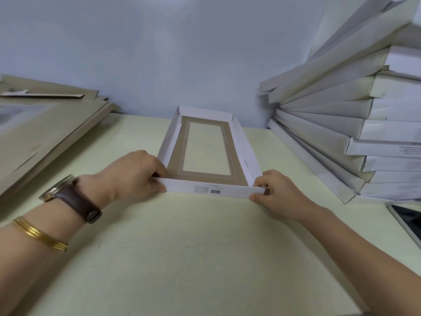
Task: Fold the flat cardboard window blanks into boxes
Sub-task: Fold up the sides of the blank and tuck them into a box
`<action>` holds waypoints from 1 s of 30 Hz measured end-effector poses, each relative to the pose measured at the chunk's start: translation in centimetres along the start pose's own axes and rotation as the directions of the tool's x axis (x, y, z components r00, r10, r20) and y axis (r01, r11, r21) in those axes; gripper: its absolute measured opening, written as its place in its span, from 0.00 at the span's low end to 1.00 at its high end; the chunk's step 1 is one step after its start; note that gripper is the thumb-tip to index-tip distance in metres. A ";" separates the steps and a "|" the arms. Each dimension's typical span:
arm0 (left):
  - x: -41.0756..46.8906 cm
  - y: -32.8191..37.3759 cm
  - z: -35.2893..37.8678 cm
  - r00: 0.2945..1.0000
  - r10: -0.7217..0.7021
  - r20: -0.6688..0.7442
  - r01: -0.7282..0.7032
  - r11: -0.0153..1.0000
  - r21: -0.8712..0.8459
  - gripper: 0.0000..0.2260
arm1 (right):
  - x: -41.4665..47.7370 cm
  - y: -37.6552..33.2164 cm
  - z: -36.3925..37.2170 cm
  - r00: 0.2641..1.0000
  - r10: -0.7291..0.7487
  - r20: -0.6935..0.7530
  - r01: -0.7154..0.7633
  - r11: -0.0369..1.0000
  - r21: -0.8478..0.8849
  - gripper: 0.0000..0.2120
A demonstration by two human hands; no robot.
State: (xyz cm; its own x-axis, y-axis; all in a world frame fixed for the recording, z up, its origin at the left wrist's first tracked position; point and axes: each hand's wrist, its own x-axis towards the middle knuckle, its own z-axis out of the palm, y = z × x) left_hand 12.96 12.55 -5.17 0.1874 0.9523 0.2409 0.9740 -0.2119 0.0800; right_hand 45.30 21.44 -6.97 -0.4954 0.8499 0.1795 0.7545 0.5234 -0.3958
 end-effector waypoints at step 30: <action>-1.1 0.1 1.0 0.992 -0.053 -0.111 0.026 0.972 -0.234 0.09 | -1.5 -1.3 0.0 0.987 0.099 -0.126 -0.083 0.989 0.123 0.09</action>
State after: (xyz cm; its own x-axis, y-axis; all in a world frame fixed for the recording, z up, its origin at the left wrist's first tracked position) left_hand 12.95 11.70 -6.36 0.1199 0.9319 0.3423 0.9216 -0.2326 0.3106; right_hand 45.07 19.48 -6.74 -0.3602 0.8983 0.2517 0.7347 0.4394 -0.5169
